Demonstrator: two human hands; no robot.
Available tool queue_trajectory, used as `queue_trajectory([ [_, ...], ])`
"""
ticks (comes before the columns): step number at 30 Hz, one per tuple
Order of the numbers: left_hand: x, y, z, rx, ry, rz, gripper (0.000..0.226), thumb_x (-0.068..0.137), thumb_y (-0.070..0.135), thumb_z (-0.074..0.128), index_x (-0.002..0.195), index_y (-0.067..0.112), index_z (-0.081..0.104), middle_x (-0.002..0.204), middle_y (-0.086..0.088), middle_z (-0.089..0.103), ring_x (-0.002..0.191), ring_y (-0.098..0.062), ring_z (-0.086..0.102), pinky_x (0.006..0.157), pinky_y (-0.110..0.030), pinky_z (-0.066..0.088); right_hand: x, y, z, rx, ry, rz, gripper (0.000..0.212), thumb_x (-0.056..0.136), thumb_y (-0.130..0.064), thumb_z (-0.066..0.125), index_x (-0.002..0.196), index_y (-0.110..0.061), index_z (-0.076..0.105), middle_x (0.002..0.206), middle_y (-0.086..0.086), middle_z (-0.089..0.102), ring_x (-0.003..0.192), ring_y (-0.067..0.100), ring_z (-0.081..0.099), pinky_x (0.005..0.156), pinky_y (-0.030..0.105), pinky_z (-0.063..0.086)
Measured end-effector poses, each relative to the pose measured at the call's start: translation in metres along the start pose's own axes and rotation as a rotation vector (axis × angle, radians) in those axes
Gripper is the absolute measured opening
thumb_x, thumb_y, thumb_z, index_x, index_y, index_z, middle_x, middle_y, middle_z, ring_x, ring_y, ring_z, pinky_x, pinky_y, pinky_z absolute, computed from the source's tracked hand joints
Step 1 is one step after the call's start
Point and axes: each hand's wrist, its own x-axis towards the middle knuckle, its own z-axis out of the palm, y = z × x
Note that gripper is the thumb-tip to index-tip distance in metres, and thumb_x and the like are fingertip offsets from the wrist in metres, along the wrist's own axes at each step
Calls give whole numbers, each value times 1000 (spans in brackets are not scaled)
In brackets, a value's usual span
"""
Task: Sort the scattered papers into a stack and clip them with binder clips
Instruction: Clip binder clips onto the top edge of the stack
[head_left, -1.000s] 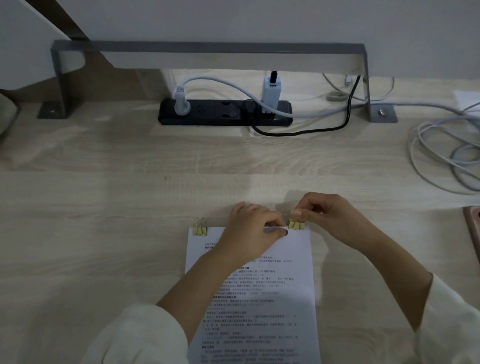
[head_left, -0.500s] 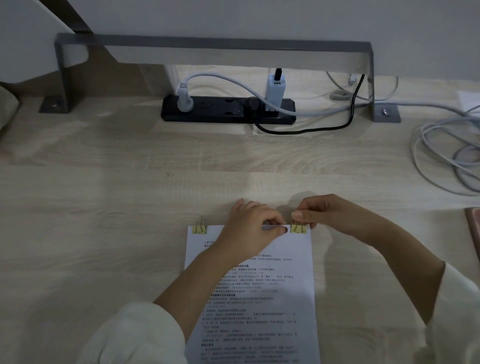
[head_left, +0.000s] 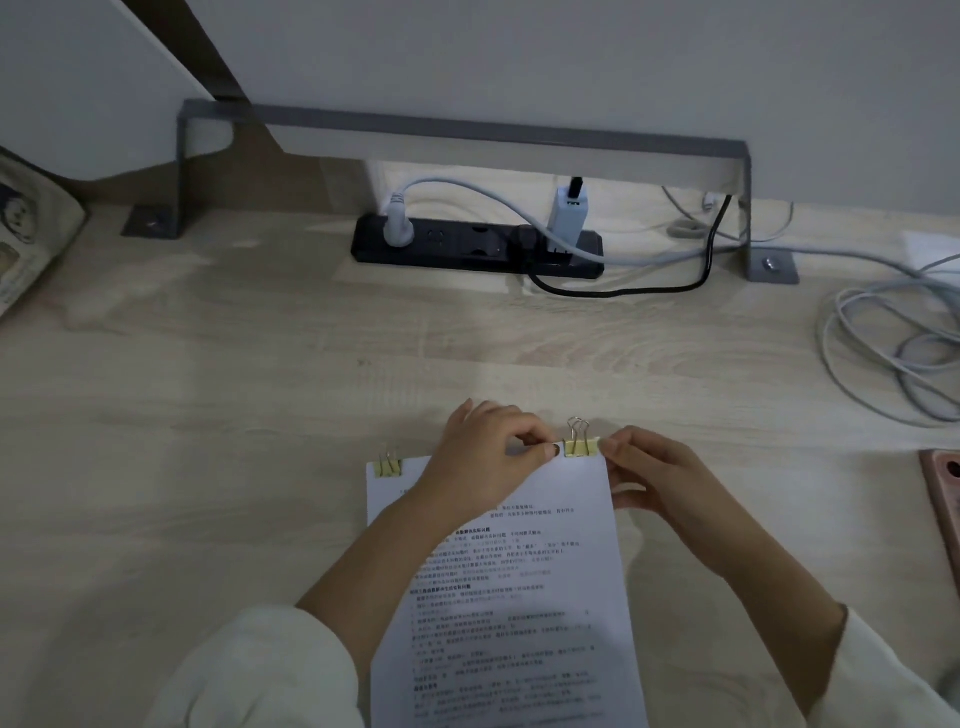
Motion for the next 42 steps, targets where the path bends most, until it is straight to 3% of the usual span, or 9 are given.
queue_trajectory([
  [6,-13,-9,-31,-40,101,-6,11,88,27,58,87,20,68,82,15,60,91,-11,52,103,-43,31,-3,-14,37,-62,-41,-7,20,92,-25,50,82,-8,56,81,5,63,76,19,61,68,28,47],
  [10,-21,-23,-79,-100,339,-60,11,87,20,59,89,16,68,81,20,58,87,-8,52,97,-37,37,-13,-4,69,-154,-180,88,22,89,-29,56,110,-32,61,101,-10,73,91,13,70,79,33,56],
  [14,-37,-52,-116,2,582,-53,19,89,21,51,100,17,65,94,15,56,95,-11,48,98,-43,39,0,0,114,-123,-132,51,27,90,-20,56,116,-23,61,100,-8,74,89,14,71,74,29,57],
  [18,-76,-97,-122,164,658,-205,44,89,33,40,130,21,50,133,-3,48,124,-23,40,109,-45,30,31,-4,181,108,-158,74,28,90,-13,54,117,-13,61,107,7,72,92,25,70,80,39,58],
  [23,-150,-153,-96,366,691,-560,61,89,57,20,140,29,38,151,-5,33,142,-23,18,116,-46,3,69,-5,263,308,-219,90,32,92,-10,51,124,-7,55,118,15,65,105,34,64,95,53,48],
  [29,-196,-207,-84,463,632,-782,70,89,64,7,145,28,27,155,-8,22,143,-28,9,111,-55,3,82,14,312,-398,-62,-342,46,86,-12,54,131,-15,40,124,1,54,115,20,52,97,41,48],
  [33,-194,-229,-115,504,671,-797,70,87,66,7,146,31,22,157,-4,17,144,-28,9,110,-61,4,84,25,319,-1153,-116,-615,80,85,-61,33,148,-19,9,157,11,4,145,24,-4,117,33,-5],
  [36,-189,-241,-128,517,681,-788,71,87,66,6,147,32,18,158,-4,13,145,-28,5,111,-61,1,91,19,325,-1248,-164,-653,86,77,-72,9,148,-25,-1,158,7,-6,139,14,-20,111,32,-16],
  [42,-180,-250,-144,538,674,-768,71,86,65,5,148,32,14,158,-5,9,145,-28,1,111,-59,-3,103,10,333,-1319,-162,-621,77,79,-67,8,141,-29,-19,152,-3,-23,137,11,-28,112,32,-20],
])
